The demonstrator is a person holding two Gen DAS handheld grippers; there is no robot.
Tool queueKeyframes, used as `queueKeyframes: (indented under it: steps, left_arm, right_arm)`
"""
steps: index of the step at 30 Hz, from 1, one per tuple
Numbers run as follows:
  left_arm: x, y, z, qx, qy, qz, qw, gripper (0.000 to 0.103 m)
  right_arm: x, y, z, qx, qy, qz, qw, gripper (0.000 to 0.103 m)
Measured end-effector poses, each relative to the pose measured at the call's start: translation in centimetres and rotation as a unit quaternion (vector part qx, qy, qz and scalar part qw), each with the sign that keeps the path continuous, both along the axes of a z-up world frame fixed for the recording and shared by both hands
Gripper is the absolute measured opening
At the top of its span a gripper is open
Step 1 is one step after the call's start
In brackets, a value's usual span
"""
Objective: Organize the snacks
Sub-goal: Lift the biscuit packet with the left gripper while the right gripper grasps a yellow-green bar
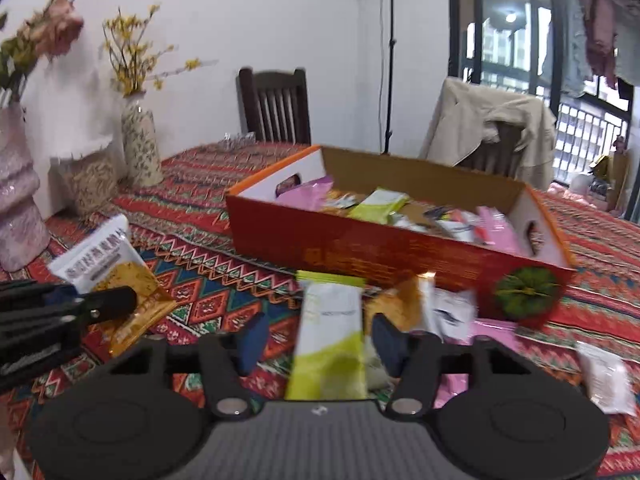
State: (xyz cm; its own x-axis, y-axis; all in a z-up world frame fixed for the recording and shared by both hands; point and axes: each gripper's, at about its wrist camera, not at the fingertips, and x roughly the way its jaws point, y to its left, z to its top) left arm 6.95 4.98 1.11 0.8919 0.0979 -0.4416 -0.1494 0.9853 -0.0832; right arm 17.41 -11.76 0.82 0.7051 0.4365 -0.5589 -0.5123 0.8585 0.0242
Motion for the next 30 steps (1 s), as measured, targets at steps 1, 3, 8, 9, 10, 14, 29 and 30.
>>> queueKeyframes:
  steps: [1,3,8,9,10,14,29,30]
  left_arm:
    - [0.1,0.2,0.0,0.000,0.000,0.001,1.0000,0.016]
    - [0.3,0.6,0.0,0.000,-0.001,0.002,1.0000,0.016]
    - [0.8,0.8,-0.2,-0.002,0.000,0.000,1.0000,0.016]
    - [0.9,0.8,-0.3,-0.004,0.001,0.000,1.0000,0.016]
    - [1.0,0.7,-0.3,-0.005,0.001,-0.001,1.0000,0.016]
    - [1.2,0.4,-0.3,-0.004,0.001,-0.007,1.0000,0.016]
    - [1.1,-0.5,0.3,0.008,-0.005,-0.006,0.9999,0.016]
    - [1.2,-0.5,0.4,0.008,-0.005,-0.005,0.9999,0.016]
  right_arm:
    - [0.5,0.7,-0.3,-0.006,0.007,0.002,1.000,0.053]
    - [1.5,1.8,-0.9,-0.020,0.022,-0.002,1.000,0.055]
    - [2.2,2.6,-1.7,-0.038,0.027,-0.009,0.999,0.059]
    - [2.2,2.7,-1.8,-0.040,0.026,-0.009,0.999,0.059]
    - [2.2,2.8,-1.9,-0.043,0.024,-0.009,0.999,0.059]
    - [1.9,2.8,-1.7,-0.041,0.022,0.004,0.999,0.041]
    - [2.8,3.0,-1.6,-0.042,0.012,0.019,0.999,0.055]
    - [3.1,3.0,-2.0,-0.042,0.022,0.020,0.999,0.051]
